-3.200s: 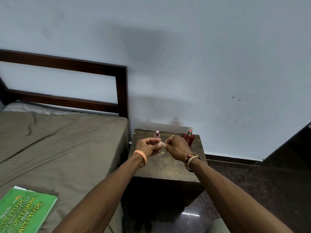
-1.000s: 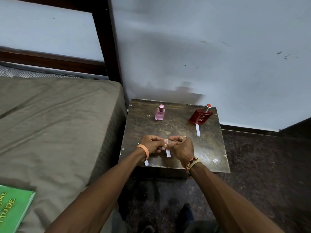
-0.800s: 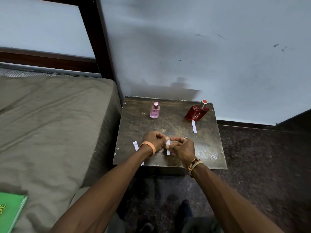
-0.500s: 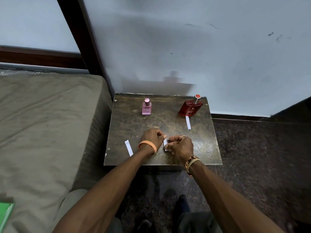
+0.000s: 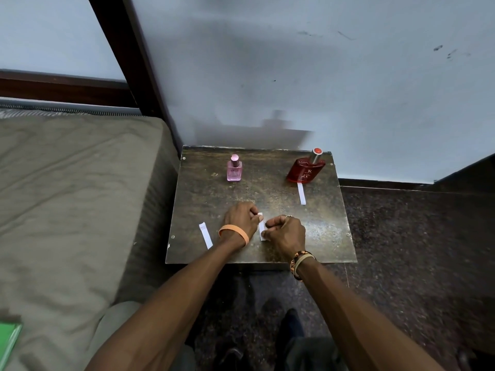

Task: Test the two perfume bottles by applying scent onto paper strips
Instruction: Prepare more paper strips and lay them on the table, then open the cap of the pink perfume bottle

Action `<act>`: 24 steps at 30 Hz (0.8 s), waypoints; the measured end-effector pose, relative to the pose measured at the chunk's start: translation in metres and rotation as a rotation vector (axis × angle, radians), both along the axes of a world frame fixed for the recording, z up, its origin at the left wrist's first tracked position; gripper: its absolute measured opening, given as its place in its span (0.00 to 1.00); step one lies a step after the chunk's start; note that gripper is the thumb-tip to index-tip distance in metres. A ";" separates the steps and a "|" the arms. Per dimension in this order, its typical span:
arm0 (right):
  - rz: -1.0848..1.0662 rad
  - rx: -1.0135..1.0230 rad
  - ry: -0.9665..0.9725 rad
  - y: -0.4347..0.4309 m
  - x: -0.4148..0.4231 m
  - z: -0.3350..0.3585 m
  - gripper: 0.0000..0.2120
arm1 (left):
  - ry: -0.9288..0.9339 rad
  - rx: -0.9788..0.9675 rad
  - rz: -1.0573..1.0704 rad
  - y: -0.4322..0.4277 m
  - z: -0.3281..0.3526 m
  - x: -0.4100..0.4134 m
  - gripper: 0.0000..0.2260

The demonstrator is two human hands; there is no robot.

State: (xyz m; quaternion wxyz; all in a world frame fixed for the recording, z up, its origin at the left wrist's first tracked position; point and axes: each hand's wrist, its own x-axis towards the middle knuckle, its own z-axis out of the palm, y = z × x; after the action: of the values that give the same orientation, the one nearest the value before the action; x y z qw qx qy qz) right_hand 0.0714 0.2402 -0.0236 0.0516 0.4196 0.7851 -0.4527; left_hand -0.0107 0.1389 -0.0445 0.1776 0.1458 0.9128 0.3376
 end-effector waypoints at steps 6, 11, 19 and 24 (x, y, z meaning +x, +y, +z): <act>-0.028 0.027 0.042 0.000 0.004 0.003 0.04 | -0.077 0.163 0.122 -0.009 0.001 0.001 0.06; -0.058 0.135 0.206 0.000 -0.007 0.017 0.10 | 0.068 0.421 0.380 -0.029 0.018 -0.017 0.06; 0.271 0.235 0.223 -0.017 -0.091 0.029 0.32 | 0.024 0.377 0.350 -0.037 0.029 -0.082 0.19; 0.408 0.213 0.201 -0.015 -0.126 0.030 0.27 | -0.079 0.388 0.247 -0.029 0.032 -0.095 0.19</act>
State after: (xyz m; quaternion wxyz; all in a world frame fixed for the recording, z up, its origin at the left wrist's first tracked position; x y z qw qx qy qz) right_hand -0.0551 0.2248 0.0065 0.0191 0.2083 0.8979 -0.3873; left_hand -0.1054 0.1100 -0.0122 0.1391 0.0510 0.8341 0.5314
